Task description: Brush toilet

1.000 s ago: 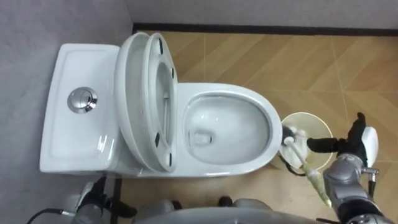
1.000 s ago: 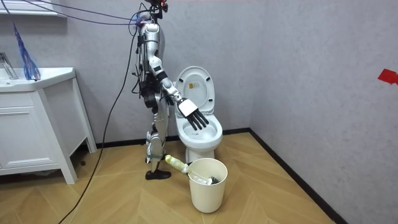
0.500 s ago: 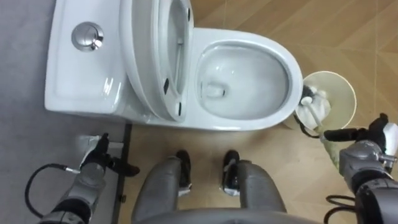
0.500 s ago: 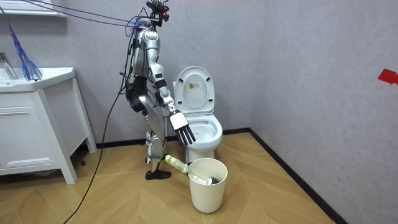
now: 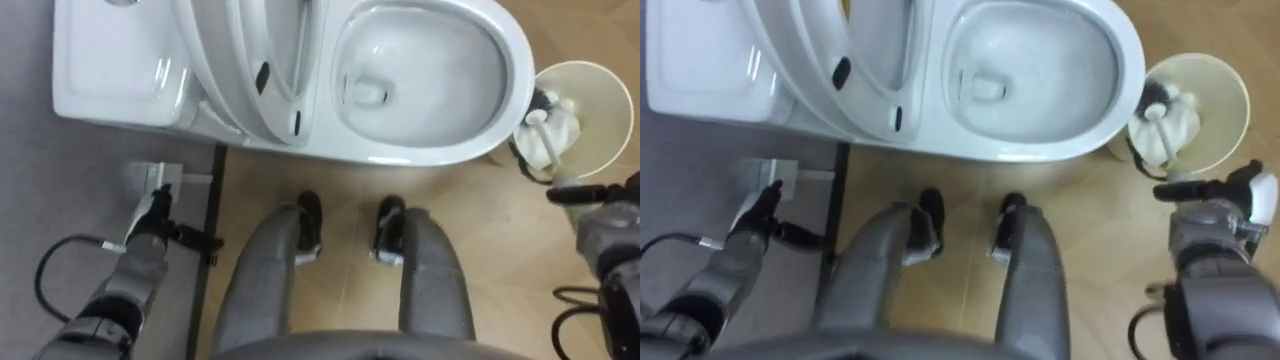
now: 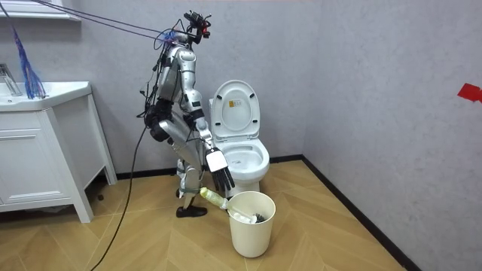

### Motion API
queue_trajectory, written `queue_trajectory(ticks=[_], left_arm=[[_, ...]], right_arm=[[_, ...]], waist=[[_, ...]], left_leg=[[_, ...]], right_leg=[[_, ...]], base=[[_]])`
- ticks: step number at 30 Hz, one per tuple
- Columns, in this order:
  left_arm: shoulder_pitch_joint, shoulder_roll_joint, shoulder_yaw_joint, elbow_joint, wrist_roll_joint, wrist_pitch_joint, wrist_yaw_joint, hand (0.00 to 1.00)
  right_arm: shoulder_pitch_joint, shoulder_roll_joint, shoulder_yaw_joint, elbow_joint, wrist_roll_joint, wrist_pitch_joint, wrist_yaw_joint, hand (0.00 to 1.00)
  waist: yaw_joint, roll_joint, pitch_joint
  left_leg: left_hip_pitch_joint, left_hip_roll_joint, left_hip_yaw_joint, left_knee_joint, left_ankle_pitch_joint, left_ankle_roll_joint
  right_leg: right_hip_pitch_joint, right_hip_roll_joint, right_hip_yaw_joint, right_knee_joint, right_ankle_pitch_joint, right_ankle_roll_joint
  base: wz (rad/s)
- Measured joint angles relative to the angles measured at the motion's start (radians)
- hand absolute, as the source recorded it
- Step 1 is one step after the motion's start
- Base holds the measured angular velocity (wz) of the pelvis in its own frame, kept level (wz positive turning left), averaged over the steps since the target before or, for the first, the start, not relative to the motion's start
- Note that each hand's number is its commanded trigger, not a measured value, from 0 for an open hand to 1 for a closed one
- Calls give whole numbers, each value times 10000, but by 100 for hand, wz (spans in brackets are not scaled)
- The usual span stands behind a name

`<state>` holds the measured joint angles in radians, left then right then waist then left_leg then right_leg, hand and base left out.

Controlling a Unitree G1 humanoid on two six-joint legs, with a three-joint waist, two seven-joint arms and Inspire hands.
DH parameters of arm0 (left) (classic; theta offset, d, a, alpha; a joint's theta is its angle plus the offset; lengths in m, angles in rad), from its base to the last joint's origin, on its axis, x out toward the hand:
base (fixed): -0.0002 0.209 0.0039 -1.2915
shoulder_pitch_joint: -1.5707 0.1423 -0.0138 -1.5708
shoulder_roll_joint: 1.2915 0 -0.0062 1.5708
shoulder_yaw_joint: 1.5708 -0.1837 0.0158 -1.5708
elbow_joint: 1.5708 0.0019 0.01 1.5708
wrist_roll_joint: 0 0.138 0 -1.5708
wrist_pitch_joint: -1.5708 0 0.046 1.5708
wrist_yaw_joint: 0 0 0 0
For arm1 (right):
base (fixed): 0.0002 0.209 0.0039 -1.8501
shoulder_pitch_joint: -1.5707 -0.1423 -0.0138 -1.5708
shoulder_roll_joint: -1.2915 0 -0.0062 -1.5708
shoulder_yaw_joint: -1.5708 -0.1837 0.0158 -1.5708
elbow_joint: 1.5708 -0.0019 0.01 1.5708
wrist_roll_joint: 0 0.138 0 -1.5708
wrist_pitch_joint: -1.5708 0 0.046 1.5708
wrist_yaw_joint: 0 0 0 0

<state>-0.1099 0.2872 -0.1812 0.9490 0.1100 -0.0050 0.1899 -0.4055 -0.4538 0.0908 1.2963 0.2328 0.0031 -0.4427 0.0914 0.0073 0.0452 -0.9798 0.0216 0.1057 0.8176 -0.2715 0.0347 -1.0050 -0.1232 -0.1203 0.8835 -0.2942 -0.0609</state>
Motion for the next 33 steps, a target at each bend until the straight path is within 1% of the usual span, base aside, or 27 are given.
queue_trajectory(ticks=[1,2,3,6,8,10,11,13,14,16,18,22,26,28,29,31,33], left_arm=[[-54,25,-4,-23,-21,-1,159,0],[-78,42,-5,-25,-46,2,234,0],[-125,88,-5,-56,-213,2,379,0],[-125,151,-86,-261,-403,-5,636,0],[-117,159,-101,-323,-403,-10,792,0],[-72,228,-101,-514,-414,-11,885,0],[-44,307,-118,-648,-415,-10,920,0],[-59,534,-385,-758,-412,-10,1040,0],[-60,580,-418,-787,-411,-13,1055,0],[-59,747,-438,-917,-411,-12,1084,0],[-71,868,-504,-956,-411,-9,1077,0],[-83,1001,-504,-969,-411,-39,1116,0],[-77,1155,-610,-1026,-418,-58,1123,0],[-69,1173,-700,-1026,-418,-58,1211,0],[-62,1172,-718,-1028,-418,-59,1246,0],[-28,1172,-767,-1058,-417,-59,1322,0],[15,1173,-766,-1121,-413,-58,1335,0]], right_arm=[[-59,1,76,23,33,34,101,0],[-79,-5,80,21,38,45,123,0],[-132,-47,97,9,69,53,148,0],[-232,-238,458,-5,105,92,236,0],[-274,-246,473,-11,106,96,334,0],[-313,-304,472,-9,105,96,399,0],[-390,-383,505,-4,98,102,403,0],[-594,-658,892,-13,66,143,443,0],[-657,-726,977,-14,67,144,465,0],[-799,-950,1361,-36,66,147,578,0],[-890,-1050,1585,-53,67,151,658,0],[-936,-1073,1726,-95,116,152,850,0],[-805,-1071,2033,36,172,210,1304,0],[-748,-1071,2046,222,162,230,1619,0],[-738,-1071,2045,233,160,244,1673,0],[-669,-1071,2044,247,138,417,1959,0],[-649,-1071,2036,256,86,428,2114,0]], waist=[[-1,-4,2],[-6,-4,2],[-20,-5,3],[-12,-5,6],[-5,-4,5],[-10,-14,7],[-4,-14,8],[12,-7,3],[20,-5,3],[23,-10,6],[15,-13,8],[-17,-4,3],[-40,-6,4],[-35,-6,4],[-35,-6,5],[-36,-6,4],[-33,-6,5]], left_leg=[[-246,28,-64,254,-59,-79],[-363,43,-119,370,-87,-104],[-598,45,-239,606,-159,-180],[-1033,116,-281,996,-260,-252],[-1196,173,-280,1138,-296,-290],[-1404,187,-264,1291,-332,-304],[-1586,200,-261,1402,-344,-311],[-1940,197,-255,1604,-352,-367],[-2018,200,-258,1657,-354,-381],[-2296,213,-286,1884,-383,-437],[-2417,218,-312,1958,-388,-450],[-2679,174,-487,2034,-393,-484],[-2805,168,-574,2046,-444,-570],[-2824,168,-613,2057,-465,-597],[-2829,168,-615,2057,-465,-597],[-2834,165,-630,2057,-466,-596],[-2838,159,-629,2059,-467,-594]], right_leg=[[-194,0,-101,218,-83,-95],[-278,11,-140,312,-117,-129],[-465,15,-209,511,-184,-200],[-870,12,-260,896,-305,-299],[-1018,27,-278,1024,-342,-344],[-1254,12,-257,1232,-414,-375],[-1461,10,-244,1358,-436,-402],[-1870,10,-188,1618,-460,-452],[-1957,13,-180,1675,-463,-467],[-2254,12,-172,1953,-526,-569],[-2391,12,-180,2068,-565,-615],[-2586,40,-244,2124,-597,-628],[-2664,38,-321,2138,-601,-707],[-2664,40,-346,2140,-578,-783],[-2663,38,-350,2140,-579,-788],[-2664,37,-350,2139,-589,-786],[-2664,37,-351,2139,-605,-771]], base=[[16],[11],[8],[4],[0],[3],[0],[0],[0],[2],[5],[1],[3],[0],[0],[0],[0]])
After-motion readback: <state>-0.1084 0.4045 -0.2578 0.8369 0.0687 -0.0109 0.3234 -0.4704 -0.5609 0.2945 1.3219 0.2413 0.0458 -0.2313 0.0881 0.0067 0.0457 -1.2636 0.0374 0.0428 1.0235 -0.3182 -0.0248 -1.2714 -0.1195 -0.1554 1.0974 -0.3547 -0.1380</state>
